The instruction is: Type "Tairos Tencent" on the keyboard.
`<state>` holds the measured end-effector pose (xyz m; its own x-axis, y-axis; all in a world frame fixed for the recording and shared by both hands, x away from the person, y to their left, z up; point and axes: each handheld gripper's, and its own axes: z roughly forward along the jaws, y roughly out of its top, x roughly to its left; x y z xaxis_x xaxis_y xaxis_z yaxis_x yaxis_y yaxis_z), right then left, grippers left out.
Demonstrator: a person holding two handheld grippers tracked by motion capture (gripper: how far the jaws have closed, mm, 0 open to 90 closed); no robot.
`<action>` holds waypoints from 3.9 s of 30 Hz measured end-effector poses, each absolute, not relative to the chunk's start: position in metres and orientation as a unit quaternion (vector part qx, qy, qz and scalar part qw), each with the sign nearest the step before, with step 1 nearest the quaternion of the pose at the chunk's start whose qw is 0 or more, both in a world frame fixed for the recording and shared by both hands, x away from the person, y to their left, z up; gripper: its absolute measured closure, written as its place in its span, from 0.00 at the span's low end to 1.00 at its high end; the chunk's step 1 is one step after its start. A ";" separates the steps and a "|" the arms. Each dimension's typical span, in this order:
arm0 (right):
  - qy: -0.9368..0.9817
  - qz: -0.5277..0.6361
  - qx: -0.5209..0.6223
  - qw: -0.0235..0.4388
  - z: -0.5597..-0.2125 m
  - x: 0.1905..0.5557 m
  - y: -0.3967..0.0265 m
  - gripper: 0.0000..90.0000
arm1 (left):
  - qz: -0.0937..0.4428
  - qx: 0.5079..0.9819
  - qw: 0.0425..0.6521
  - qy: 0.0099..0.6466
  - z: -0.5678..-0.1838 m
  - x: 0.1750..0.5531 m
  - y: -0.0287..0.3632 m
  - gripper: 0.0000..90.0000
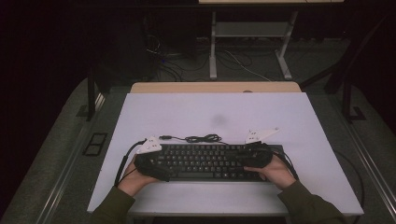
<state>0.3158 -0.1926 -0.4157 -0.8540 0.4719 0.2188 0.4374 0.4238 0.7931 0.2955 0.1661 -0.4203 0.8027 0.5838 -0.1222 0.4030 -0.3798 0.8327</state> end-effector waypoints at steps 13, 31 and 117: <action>0.863 0.432 0.262 0.013 -0.422 0.311 -0.193 0.99 | 0.096 0.825 0.469 0.300 -0.421 0.296 0.166 0.00; 0.883 0.396 0.252 0.024 -0.430 0.306 -0.190 0.99 | 0.097 0.826 0.468 0.298 -0.421 0.296 0.166 0.00; 0.893 0.379 0.241 0.019 -0.434 0.305 -0.190 0.99 | 0.030 0.867 0.407 0.285 -0.432 0.337 0.120 0.99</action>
